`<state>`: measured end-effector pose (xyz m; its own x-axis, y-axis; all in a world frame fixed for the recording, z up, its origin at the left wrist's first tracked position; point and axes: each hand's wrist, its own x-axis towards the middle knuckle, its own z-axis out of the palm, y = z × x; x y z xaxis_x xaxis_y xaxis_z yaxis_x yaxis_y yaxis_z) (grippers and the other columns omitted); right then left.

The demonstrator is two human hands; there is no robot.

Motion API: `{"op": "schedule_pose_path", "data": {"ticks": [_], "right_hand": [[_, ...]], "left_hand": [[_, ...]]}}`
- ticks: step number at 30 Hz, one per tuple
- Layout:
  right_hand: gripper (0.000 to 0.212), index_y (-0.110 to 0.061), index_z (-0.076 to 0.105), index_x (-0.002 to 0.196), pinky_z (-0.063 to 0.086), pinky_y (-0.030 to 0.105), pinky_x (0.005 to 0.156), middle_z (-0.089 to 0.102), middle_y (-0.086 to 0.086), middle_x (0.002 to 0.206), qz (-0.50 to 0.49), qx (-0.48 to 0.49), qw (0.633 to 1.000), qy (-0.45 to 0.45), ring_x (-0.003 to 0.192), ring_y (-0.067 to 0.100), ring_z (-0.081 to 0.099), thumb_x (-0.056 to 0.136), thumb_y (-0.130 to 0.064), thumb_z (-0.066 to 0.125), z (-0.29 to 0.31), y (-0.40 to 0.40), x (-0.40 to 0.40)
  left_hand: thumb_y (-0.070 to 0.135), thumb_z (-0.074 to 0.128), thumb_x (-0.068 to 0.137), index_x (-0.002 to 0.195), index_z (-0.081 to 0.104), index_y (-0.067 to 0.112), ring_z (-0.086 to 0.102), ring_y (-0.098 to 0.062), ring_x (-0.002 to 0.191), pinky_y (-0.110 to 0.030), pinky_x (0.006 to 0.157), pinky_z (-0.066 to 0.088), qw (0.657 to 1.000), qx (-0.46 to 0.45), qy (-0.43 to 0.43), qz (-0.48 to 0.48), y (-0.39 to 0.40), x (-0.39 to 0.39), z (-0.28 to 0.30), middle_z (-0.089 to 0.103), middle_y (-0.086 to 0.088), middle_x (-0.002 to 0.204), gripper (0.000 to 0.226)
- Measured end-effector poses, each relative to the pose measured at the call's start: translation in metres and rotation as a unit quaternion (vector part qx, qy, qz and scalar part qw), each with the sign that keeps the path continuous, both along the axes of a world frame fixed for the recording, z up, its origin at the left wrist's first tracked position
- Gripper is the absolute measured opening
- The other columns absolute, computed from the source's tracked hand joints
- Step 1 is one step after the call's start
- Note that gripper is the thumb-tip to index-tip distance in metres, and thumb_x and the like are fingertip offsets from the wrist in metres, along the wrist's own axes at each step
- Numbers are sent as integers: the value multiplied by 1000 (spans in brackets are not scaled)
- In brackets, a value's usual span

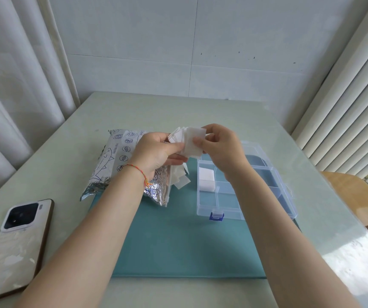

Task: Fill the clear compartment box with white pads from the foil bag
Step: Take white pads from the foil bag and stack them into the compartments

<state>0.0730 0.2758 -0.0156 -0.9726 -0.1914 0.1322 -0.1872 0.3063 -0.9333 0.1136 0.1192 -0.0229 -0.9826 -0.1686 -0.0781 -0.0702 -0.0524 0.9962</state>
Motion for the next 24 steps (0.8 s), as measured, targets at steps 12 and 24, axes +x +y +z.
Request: {"op": "schedule_pose_path", "data": {"ticks": [12,24], "right_hand": [[11,-9,62,80,46,26,63,65,4,75,80,-151,981,-92,68,15,60,87,-13,70,12,26,-7],[12,-10,62,84,52,28,63,68,11,84,63,-69,992,-83,69,19,63,84,-13,74,3,9,-2]], "left_hand": [[7,63,91,89,69,0,67,-19,55,-25,51,56,999,-31,-8,14,-10,-3,-3,68,-18,79,10],[16,55,97,85,68,4,63,-17,58,-29,57,59,998,19,1,-52,-3,1,3,65,-9,69,21]]}}
